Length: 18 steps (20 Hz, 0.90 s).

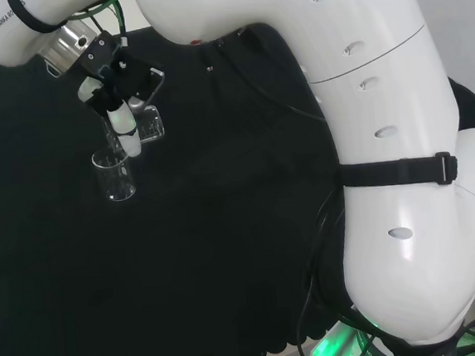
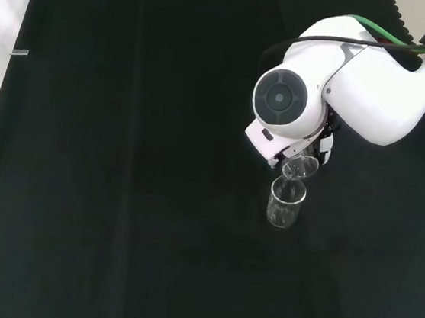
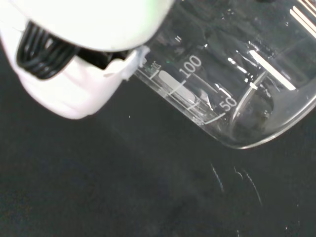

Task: Pour the water from the handheld beaker into the one on the table.

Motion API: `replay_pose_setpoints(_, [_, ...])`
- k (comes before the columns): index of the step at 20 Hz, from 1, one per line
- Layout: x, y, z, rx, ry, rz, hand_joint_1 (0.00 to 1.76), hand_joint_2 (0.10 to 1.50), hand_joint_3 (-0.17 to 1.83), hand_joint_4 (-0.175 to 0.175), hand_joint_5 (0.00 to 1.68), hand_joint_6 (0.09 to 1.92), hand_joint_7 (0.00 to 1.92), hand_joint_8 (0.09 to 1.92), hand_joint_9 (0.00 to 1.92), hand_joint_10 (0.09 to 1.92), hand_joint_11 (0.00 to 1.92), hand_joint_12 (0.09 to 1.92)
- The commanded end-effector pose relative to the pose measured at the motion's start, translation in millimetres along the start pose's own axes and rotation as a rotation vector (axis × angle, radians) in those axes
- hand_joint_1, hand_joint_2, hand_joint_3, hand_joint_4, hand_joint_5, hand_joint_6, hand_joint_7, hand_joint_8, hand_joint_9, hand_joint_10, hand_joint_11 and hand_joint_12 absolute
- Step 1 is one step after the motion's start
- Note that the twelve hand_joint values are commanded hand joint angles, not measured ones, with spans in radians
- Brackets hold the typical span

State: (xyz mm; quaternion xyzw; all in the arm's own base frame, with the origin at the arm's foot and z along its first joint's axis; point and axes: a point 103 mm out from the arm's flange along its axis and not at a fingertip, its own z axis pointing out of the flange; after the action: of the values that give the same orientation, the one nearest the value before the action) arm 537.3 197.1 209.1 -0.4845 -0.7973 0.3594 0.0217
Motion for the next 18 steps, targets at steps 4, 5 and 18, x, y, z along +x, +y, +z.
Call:
replay_pose_setpoints(4, [-0.2,0.1,0.3,0.018,-0.007,0.005,1.43,0.64,0.58,-0.175,1.35,0.44,1.43,0.38,1.39,0.46,1.13,0.8])
replay_pose_setpoints(5, [-0.1,0.1,0.2,0.018,-0.006,0.005,1.43,0.64,0.58,-0.175,1.35,0.44,1.43,0.38,1.39,0.46,1.13,0.8])
replay_pose_setpoints(18, [3.6,0.7,-1.5,0.029,-0.019,0.008,1.43,0.64,0.58,-0.175,1.35,0.45,1.43,0.39,1.38,0.47,1.13,0.8])
